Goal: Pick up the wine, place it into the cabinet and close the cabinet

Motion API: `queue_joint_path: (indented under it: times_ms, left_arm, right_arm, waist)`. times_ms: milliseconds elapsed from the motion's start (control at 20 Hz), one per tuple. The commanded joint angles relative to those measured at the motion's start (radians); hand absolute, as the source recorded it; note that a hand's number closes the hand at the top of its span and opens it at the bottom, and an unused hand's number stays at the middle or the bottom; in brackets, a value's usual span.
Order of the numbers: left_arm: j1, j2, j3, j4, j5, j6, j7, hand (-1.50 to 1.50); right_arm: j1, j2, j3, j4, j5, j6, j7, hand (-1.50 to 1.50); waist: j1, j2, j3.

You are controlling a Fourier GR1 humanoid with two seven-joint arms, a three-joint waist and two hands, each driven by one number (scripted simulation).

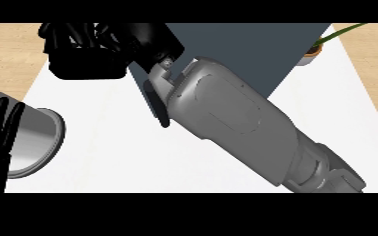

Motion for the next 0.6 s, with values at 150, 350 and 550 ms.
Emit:
queue_joint_path:
  times_ms: [150,350,550]
  left_arm:
    - [-0.014,0.008,0.017,-0.006,0.007,0.002,0.029,-1.50]
    - [-0.014,-0.007,-0.003,-0.010,-0.013,0.008,0.020,-1.50]
    - [-0.032,-0.014,0.007,-0.002,-0.004,0.018,0.028,-1.50]
  right_arm:
    - [0.042,-0.116,-0.087,0.131,0.008,0.028,-0.075,1.50]
    - [0.024,-0.128,-0.064,0.200,0.039,0.046,-0.109,1.50]
    - [-0.010,-0.112,-0.078,0.248,0.050,0.030,-0.139,1.50]
  waist:
    - [-0.029,0.030,0.021]
    - [-0.027,0.033,0.020]
    - [-0.026,0.036,0.020]
